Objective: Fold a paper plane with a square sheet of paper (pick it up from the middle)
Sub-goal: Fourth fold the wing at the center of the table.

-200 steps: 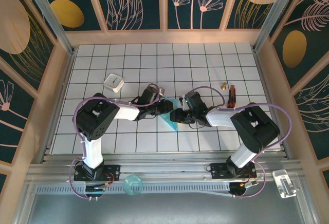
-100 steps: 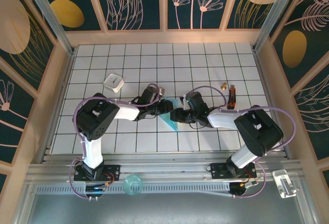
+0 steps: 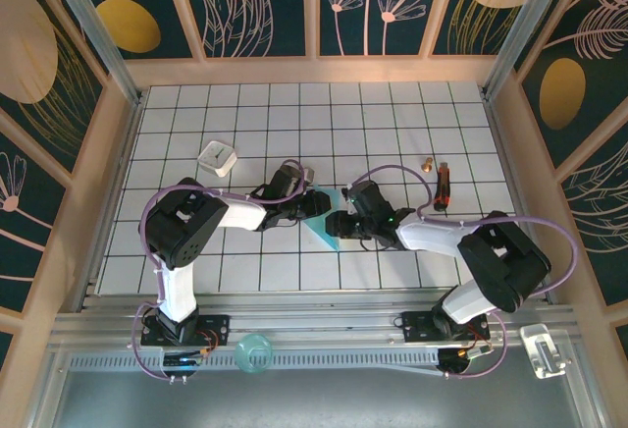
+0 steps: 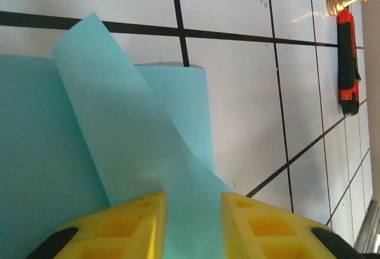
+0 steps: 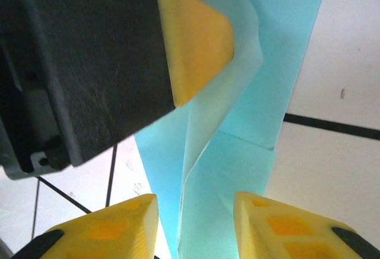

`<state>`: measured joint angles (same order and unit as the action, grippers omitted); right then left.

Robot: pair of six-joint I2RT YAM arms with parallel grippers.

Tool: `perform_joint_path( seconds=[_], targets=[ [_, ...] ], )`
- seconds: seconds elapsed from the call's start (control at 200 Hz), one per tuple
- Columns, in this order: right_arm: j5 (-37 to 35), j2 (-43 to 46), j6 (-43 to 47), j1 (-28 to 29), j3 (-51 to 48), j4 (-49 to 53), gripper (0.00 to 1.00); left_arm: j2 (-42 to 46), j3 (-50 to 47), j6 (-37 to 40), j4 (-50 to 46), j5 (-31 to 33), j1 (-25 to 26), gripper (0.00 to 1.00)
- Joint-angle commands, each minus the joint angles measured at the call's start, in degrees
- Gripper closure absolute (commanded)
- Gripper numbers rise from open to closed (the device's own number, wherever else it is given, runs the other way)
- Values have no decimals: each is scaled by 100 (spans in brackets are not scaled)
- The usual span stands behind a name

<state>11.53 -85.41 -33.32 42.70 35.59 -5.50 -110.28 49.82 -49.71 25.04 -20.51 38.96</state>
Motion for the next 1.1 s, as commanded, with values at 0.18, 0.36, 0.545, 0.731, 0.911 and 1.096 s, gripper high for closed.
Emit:
perform_joint_path(
  seconds=[0.18,0.36,0.545,0.731,0.911,1.096],
  targets=[
    [-599,-83,10,281,246,303,68,-276,-183,107,-693,257,-23,69],
    [-582,-168,62,291,297,293,76,-266,-191,112,-693,267,-21,69],
    [-607,-198,116,290,290,343,81,-266,-194,111,-687,258,-27,69],
    [-643,-202,168,222,248,389,84,-264,-193,106,-685,248,-24,69],
    [-618,-252,235,160,203,383,84,-264,-209,110,-687,258,-21,69],
    [-617,-299,273,101,143,349,85,-254,-219,96,-676,258,-27,69]
  ],
)
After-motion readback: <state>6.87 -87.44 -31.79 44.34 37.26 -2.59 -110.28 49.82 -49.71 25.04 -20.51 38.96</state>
